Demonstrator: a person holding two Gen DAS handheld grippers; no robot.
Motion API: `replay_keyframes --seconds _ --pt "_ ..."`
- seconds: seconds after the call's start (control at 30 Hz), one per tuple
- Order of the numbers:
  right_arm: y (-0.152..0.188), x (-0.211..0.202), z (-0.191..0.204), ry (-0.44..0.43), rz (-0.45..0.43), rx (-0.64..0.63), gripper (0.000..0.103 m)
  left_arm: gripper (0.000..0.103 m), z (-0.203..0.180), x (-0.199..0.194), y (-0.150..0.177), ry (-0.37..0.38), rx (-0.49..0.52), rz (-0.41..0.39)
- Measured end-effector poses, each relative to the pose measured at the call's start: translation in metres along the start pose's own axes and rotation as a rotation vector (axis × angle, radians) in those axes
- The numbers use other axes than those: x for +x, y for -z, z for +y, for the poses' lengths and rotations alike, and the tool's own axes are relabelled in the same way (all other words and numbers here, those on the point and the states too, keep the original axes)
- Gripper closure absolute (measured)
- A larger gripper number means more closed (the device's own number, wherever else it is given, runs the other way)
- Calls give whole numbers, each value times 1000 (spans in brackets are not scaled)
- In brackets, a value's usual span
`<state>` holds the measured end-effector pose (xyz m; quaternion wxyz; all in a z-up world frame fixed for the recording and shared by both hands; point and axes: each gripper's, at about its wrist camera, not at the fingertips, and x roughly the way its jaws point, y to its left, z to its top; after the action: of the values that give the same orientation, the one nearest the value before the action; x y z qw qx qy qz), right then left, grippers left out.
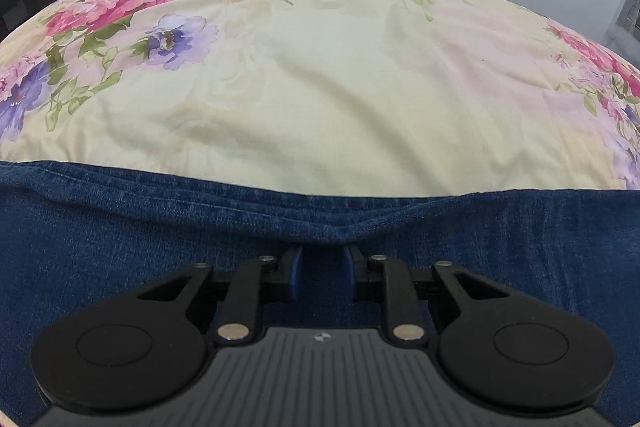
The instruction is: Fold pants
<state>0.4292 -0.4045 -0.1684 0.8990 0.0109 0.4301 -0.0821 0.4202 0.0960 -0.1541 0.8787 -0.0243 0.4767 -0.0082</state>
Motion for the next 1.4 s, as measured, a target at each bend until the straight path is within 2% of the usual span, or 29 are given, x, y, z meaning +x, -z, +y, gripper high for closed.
replay_keyframes --seconds 0.13,0.23,0.37,0.57,0.73,0.83,0.97,1.07,1.1,1.13,1.17,1.23,1.33,1.4 --pt "-15 22 3 12 24 24 78 76 -1 7 -4 -9 5 -11" --pt "-16 13 -1 7 15 48 78 76 1 5 -5 -10 -15 -24" --pt "-7 -32 -24 -14 -31 78 75 76 5 -14 -4 -9 -12 -57" --pt "31 -108 -106 37 -75 194 75 75 32 -43 1 -35 -30 -73" --pt "72 -149 -165 40 -115 388 76 75 54 -59 11 -43 -84 -57" --pt "98 -154 -191 31 -95 537 74 75 59 -62 20 -69 -85 -42" --pt "121 -133 -223 -84 -84 823 51 75 62 -58 28 -107 -93 -22" --pt "132 -105 -240 -194 -67 1011 43 74 60 -52 32 -128 -92 -11" --pt "137 -96 -244 -218 -67 1076 43 74 59 -50 32 -139 -87 -5" --pt "141 -90 -247 -231 -75 1130 51 73 57 -48 33 -149 -80 -1" --pt "143 -86 -247 -222 -84 1157 73 73 55 -46 33 -159 -70 0" --pt "137 -87 -246 -209 -101 1127 92 73 52 -45 34 -174 -56 4" --pt "108 -110 -238 -168 -179 914 98 73 51 -42 33 -179 -40 19" --pt "91 -118 -235 -116 -196 777 100 72 50 -40 32 -183 -29 29"
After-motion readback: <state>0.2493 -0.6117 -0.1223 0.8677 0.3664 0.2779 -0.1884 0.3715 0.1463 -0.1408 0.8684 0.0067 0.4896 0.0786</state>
